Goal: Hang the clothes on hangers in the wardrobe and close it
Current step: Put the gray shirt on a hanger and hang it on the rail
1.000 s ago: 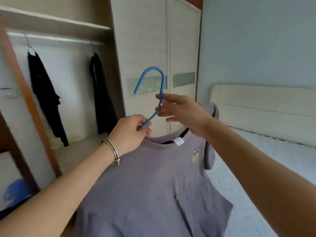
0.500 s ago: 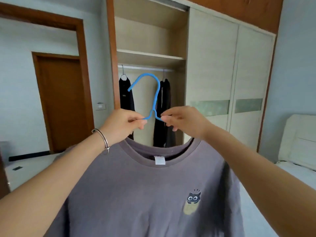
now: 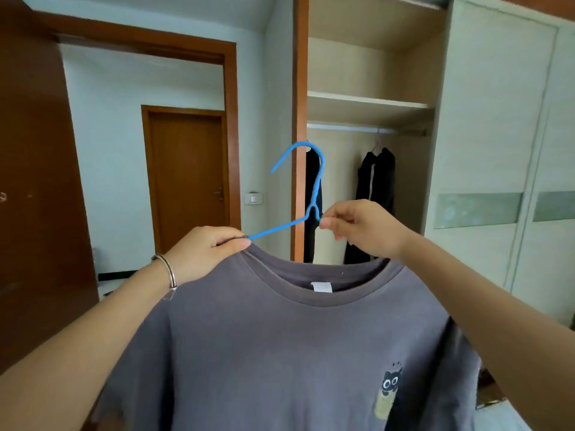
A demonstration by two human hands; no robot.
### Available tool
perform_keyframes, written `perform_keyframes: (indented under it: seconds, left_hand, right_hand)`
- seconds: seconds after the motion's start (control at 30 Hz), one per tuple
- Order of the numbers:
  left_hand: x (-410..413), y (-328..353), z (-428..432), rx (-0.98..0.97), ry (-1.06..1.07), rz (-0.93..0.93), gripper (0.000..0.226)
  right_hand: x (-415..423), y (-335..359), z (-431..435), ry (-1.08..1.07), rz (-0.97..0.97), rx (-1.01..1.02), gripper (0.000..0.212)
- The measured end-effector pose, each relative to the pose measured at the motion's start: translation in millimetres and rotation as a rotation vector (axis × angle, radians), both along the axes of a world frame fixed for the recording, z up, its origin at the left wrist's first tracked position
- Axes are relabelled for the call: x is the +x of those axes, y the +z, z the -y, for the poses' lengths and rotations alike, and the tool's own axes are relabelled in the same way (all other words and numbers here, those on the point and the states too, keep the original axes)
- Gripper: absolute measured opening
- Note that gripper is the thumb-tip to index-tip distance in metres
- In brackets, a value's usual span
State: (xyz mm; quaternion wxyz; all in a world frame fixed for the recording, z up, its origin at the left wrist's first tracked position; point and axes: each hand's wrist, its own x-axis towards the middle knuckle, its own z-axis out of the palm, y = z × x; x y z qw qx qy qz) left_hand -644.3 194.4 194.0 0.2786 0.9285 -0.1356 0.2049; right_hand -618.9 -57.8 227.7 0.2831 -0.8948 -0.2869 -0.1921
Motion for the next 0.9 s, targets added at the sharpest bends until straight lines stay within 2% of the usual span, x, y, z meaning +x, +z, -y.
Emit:
perform_keyframes:
  seconds: [0.1, 0.17, 0.27, 0.33, 0.43, 0.57, 0.67, 0.83, 0.9]
  left_hand:
    - [25, -8, -21, -0.069, 0.035, 0.003, 0.026]
    - [45, -12, -32, -0.096, 0.046, 0.032, 0.017]
    - [81, -11, -33, -0.079, 0.043, 0.087, 0.017]
    - [111, -10, -25, -0.018, 0.039, 0.103, 0.026]
    - [158, -5, -10, 0.078, 0.001, 0.095, 0.03]
    - [222, 8, 24, 0.102, -0.121, 0.114, 0.023]
    - [268, 14, 40, 0.041, -0.194, 0.128, 0.022]
    - [343, 9, 48, -0.004, -0.285, 0.108, 0.027]
    - [375, 6, 56, -0.032, -0.324, 0.089, 0.023]
  right_hand:
    - [27, -5, -11, -0.029, -0.037, -0.052, 0.028]
    - [47, -11, -10, -0.051, -0.083, -0.018, 0.027]
    - [82, -24, -11, -0.058, -0.122, 0.094, 0.022]
    - [108, -29, -13, -0.036, -0.161, 0.219, 0.019]
    - [153, -29, -18, -0.006, -0.195, 0.351, 0.023]
    - [211, -21, -28, 0.02, -0.21, 0.304, 0.022]
    - [245, -13, -20, 0.013, -0.245, 0.284, 0.021]
    - [290, -30, 35, -0.278, -0.181, 0.186, 0.03]
    - [305, -45, 52, -0.355, -0.189, 0.12, 0.02]
